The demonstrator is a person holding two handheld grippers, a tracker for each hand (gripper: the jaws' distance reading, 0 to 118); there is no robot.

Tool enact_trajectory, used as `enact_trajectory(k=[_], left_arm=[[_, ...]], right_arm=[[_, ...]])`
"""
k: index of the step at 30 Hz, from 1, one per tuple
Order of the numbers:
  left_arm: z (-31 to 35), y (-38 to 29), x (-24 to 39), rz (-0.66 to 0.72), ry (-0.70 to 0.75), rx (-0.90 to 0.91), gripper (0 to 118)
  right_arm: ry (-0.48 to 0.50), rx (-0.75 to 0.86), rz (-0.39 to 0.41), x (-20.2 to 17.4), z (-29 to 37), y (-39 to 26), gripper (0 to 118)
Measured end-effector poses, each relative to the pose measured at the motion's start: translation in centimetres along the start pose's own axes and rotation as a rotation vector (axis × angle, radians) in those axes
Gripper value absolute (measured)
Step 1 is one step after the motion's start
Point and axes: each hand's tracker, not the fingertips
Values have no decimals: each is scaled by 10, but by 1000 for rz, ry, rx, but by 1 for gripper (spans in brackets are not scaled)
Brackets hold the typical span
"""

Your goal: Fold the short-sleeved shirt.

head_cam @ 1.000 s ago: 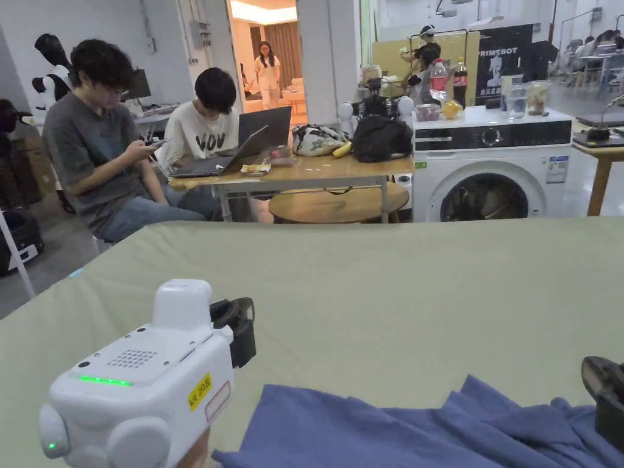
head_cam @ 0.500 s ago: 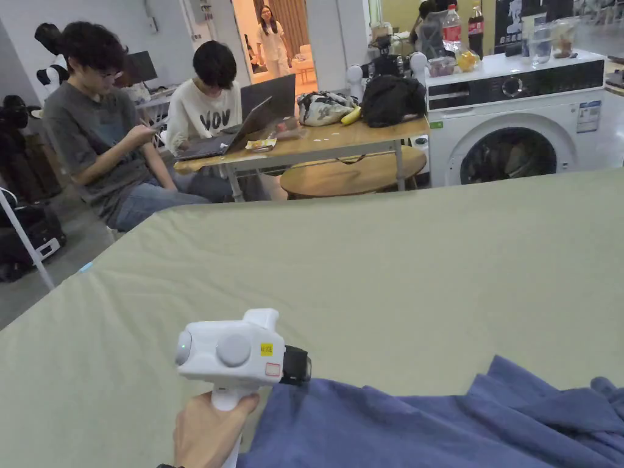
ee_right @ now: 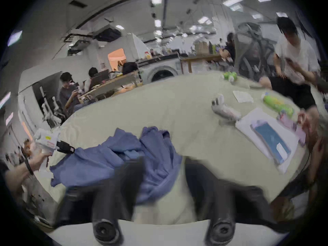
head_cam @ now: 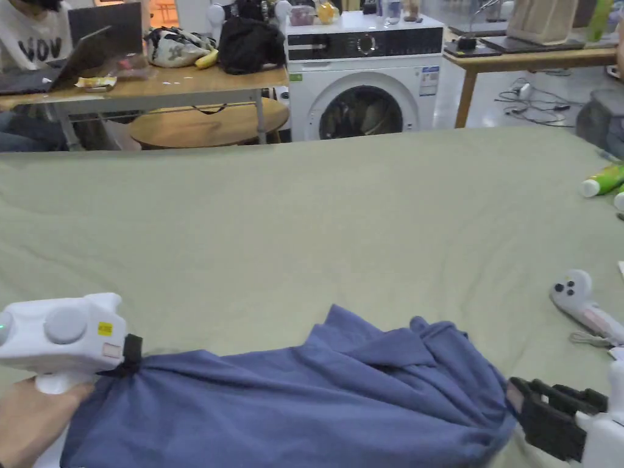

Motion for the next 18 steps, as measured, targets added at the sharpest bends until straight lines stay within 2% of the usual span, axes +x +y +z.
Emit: enact_trajectory(k=[1, 3, 4, 5, 6, 9, 11, 13, 15, 18], left_arm=[[0, 0, 0, 9, -6, 0, 0], [8, -7, 5, 13, -8, 3, 0], [8, -8, 6, 13, -7, 7, 0], [9, -9, 7, 14, -6, 10, 0], [11, -11, 7, 15, -6, 14, 0], [26, -15, 6, 8, 1, 70, 0], [51, -21, 6, -29, -9, 169, 0], [88, -28, 9, -65, 4, 287, 0], [134, -27, 0, 6, -104, 376, 0], [201, -25, -12, 18, -128, 535, 0]], right_arm=[[11, -46, -53, 3, -5, -5, 75], [38, -113, -152, 13, -24, -15, 71], [78, -151, -194, 18, -34, -20, 62], [100, -177, -221, 19, -42, -25, 39], [108, -188, -207, 20, -50, -28, 9], [90, -177, -175, 11, -50, -31, 8], [105, -135, -135, 7, -35, -23, 8], [128, -83, -112, 1, -16, -12, 8], [175, -17, -91, -9, 1, 7, 8], [196, 71, 9, -30, 23, 43, 8]])
